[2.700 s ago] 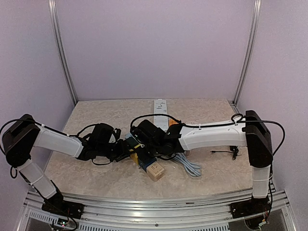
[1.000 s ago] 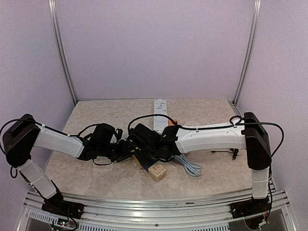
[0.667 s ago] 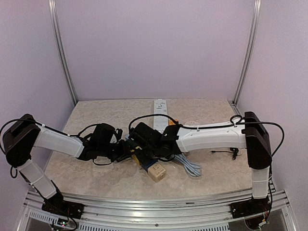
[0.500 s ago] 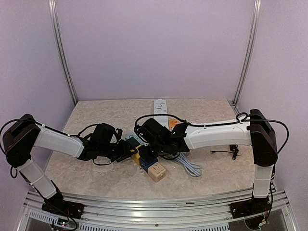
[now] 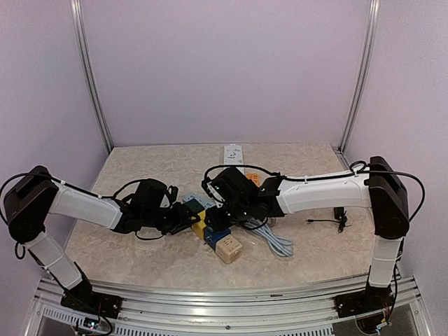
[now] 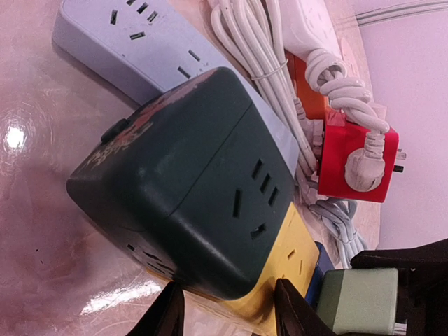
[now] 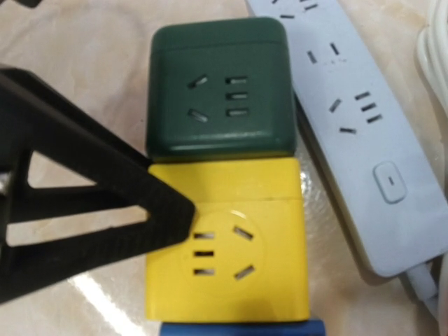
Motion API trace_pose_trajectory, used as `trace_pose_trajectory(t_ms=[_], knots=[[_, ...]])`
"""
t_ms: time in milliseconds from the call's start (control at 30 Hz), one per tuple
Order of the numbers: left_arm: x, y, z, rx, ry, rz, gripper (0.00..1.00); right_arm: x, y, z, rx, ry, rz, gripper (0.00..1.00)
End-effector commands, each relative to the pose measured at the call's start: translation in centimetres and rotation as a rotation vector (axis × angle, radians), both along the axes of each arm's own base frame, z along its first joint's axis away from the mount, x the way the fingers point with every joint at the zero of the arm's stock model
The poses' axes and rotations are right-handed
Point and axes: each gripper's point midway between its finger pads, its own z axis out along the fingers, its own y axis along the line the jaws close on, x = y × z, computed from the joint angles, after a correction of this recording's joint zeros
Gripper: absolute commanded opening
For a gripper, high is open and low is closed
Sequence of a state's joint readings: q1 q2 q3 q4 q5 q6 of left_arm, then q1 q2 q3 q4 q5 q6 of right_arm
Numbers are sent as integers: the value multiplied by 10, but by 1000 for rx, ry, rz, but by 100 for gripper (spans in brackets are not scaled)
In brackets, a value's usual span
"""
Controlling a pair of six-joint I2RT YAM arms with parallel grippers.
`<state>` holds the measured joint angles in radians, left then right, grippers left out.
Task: Pull the plug off the socket
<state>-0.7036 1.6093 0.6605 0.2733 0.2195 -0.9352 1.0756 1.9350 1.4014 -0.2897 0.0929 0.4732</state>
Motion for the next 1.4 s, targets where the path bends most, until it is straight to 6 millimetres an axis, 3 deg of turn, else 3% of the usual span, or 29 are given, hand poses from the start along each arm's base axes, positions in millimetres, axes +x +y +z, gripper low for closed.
trace_pose_trajectory(t_ms=[0, 667, 833, 1000, 1167, 1367], knots=[[-21, 20, -41, 133, 105, -7, 42, 4, 9, 37, 94, -42, -18, 0], [-20, 17, -41, 132, 106, -14, 42, -1, 17, 32, -143, -205, -24, 0], [-20, 18, -43, 136, 107, -11, 42, -1, 18, 38, -123, -211, -23, 0], [-18, 19, -38, 136, 91, -4, 43, -6, 20, 59, -41, -227, -2, 0], [-6, 16, -11, 154, 22, -9, 54, 3, -6, 90, -39, -281, -65, 0], [8, 22, 41, 196, -97, -10, 80, 33, -73, 111, -65, -319, -208, 0]])
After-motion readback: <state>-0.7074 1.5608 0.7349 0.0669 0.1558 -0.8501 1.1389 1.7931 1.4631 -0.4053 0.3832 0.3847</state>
